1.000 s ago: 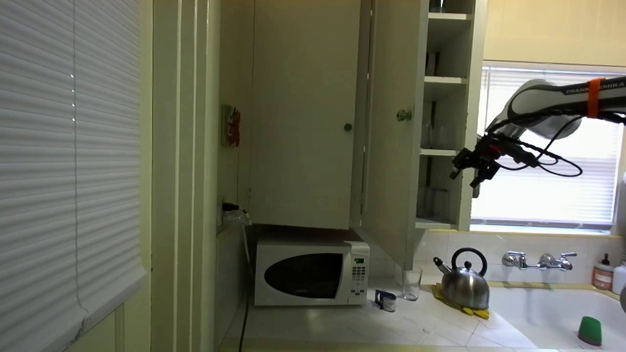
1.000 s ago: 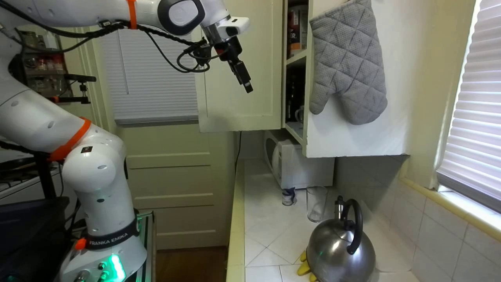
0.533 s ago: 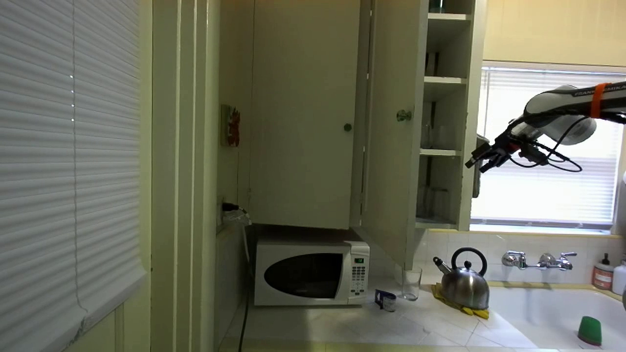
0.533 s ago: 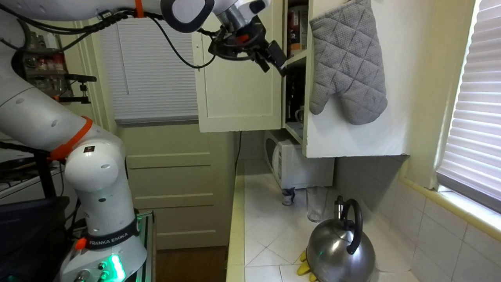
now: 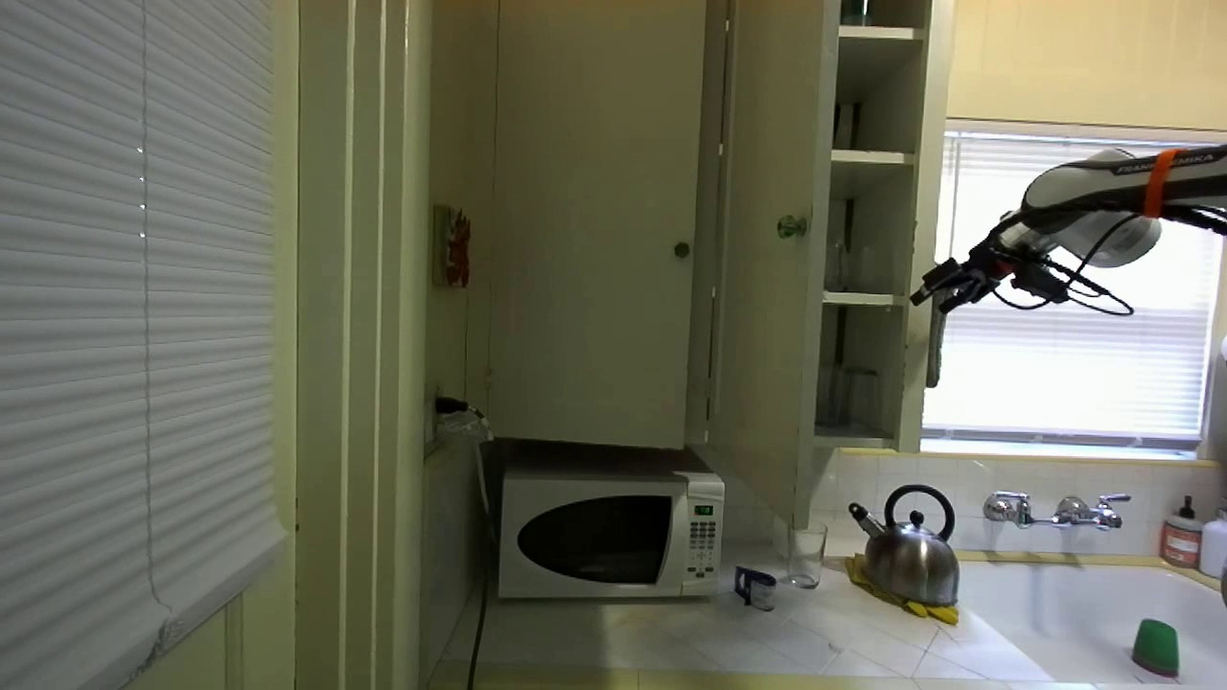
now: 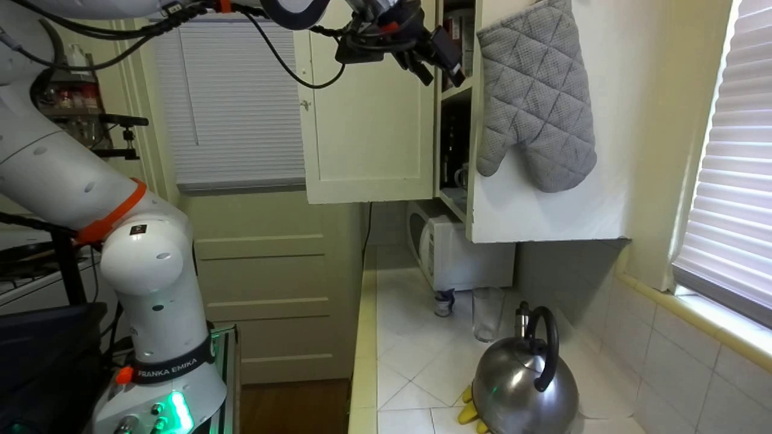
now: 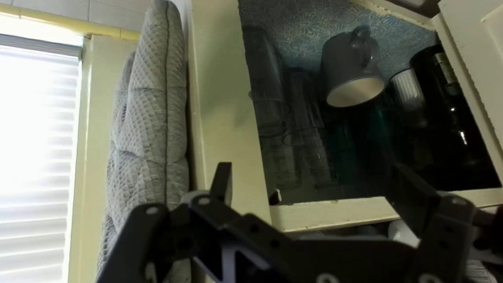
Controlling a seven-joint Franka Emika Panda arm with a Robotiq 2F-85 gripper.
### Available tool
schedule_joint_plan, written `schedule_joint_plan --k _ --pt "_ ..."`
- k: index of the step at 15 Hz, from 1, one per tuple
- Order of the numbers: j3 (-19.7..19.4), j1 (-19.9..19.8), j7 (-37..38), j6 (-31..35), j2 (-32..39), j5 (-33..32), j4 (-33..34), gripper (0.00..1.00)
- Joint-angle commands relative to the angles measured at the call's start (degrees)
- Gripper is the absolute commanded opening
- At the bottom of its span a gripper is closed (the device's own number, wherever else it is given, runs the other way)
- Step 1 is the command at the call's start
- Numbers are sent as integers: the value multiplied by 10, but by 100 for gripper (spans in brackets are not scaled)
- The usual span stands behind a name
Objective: Move the mitten to the counter
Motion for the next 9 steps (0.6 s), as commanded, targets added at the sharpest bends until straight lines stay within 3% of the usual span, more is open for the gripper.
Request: schedule_joint_plan --k 1,9 --pt "-14 2 -25 7 13 -1 36 100" --pt "-34 -61 -3 -51 38 -48 160 100"
